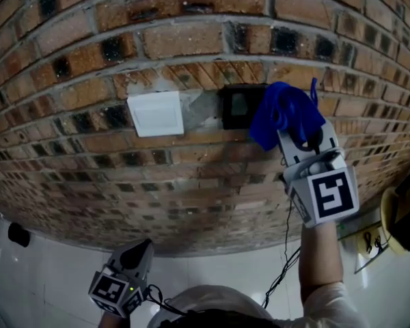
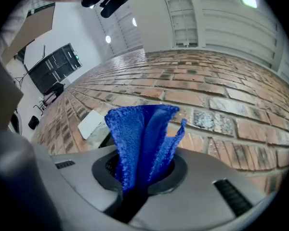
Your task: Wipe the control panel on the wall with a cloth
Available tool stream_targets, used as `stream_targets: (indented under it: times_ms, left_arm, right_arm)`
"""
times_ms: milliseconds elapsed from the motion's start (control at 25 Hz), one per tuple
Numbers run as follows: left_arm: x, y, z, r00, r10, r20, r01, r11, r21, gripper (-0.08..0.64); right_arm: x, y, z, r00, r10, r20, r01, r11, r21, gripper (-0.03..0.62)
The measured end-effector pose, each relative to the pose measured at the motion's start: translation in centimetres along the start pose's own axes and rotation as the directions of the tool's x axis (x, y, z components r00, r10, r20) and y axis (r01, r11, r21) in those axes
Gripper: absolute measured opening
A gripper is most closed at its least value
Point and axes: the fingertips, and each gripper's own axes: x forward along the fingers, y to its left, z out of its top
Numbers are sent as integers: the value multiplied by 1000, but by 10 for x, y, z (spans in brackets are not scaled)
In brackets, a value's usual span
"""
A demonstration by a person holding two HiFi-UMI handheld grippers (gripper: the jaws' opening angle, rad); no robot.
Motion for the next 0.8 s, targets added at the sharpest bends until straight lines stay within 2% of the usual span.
stream_targets:
  times_ms: [200, 320, 400, 480, 560, 640, 720, 800]
  left_arm:
    - [5, 4, 5, 1000, 1, 11, -1, 1000, 11, 2]
    - [7, 4, 6, 1000, -3, 14, 2, 1000, 15, 2]
    - [7, 5, 6, 1000, -3, 16, 3, 1000, 17, 2]
    - [5, 6, 6, 1000, 0, 15, 0, 1000, 20, 1]
    - [3, 6, 5, 1000, 4, 12, -4, 1000, 17, 2]
    - [1, 3, 7, 1000, 4, 14, -4, 1000, 12, 1]
    - [-2, -2, 8, 1000, -1, 16, 1, 1000, 10, 2]
    - [-3, -5, 6, 1000, -8, 17, 8, 1000, 8, 1]
  right_arm:
    - [-14, -37, -25, 995, -79, -57, 79, 997, 2, 89]
    - [-14, -47, -40, 992, -90, -88, 91, 996, 17, 89]
    - [-16, -47, -38, 993, -85, -82, 88, 996, 34, 89]
    - [-21, -41, -19, 996, -78, -42, 80, 996, 43, 89]
    - [-22, -24, 9, 999, -39, 19, 38, 998, 47, 89]
    - [-13, 8, 27, 997, 46, 55, -49, 998, 42, 89]
    - [1, 41, 30, 990, 132, 48, -133, 990, 39, 89]
    - [15, 67, 26, 984, 174, 32, -175, 984, 35, 89]
